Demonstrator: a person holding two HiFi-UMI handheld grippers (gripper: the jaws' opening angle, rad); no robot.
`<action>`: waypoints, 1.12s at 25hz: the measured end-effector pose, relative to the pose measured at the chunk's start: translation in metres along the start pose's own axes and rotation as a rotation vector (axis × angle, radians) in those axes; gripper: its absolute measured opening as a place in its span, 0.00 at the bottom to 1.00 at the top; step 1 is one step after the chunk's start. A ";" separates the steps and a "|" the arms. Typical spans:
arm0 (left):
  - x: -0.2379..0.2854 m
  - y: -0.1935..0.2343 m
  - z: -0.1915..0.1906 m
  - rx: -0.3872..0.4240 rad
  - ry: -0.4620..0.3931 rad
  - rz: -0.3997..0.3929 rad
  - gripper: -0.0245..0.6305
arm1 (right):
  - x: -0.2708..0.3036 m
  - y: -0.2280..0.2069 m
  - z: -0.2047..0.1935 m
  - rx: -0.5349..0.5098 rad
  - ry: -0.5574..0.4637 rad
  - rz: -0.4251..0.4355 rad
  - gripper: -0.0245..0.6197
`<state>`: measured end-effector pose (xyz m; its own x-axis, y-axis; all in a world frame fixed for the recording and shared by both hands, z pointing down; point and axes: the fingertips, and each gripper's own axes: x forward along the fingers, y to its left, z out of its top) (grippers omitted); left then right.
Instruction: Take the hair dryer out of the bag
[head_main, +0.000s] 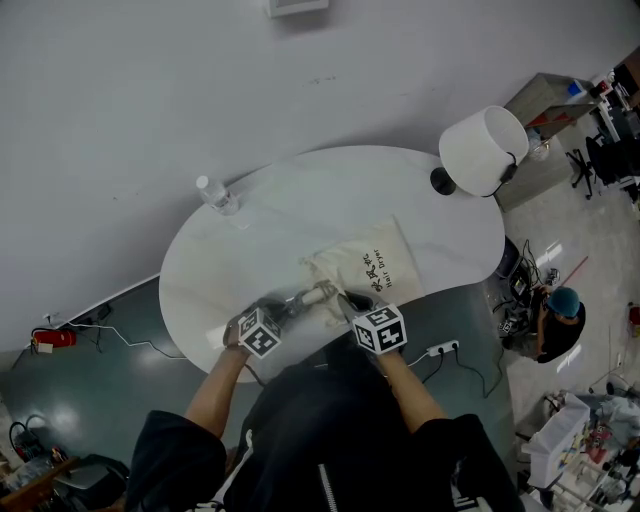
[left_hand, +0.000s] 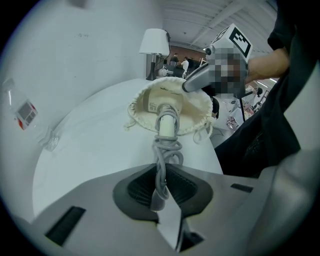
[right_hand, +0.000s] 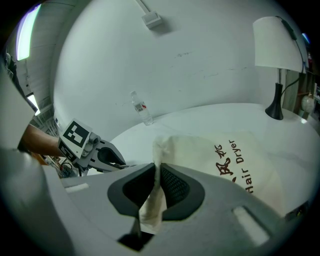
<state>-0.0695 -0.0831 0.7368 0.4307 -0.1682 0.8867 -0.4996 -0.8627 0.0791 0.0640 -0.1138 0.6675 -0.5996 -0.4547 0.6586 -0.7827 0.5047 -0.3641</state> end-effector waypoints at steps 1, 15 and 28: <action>0.000 0.001 -0.002 -0.002 0.002 0.001 0.13 | 0.000 0.000 0.000 0.000 -0.002 -0.002 0.09; -0.003 0.012 -0.035 -0.013 0.047 0.009 0.13 | 0.003 0.000 -0.005 0.011 0.007 0.003 0.09; -0.016 0.013 -0.031 0.004 0.026 0.003 0.21 | 0.004 0.000 -0.005 0.016 0.014 0.013 0.09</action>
<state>-0.1060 -0.0772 0.7380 0.4094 -0.1586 0.8985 -0.4976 -0.8642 0.0742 0.0628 -0.1122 0.6733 -0.6073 -0.4382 0.6626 -0.7776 0.4988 -0.3828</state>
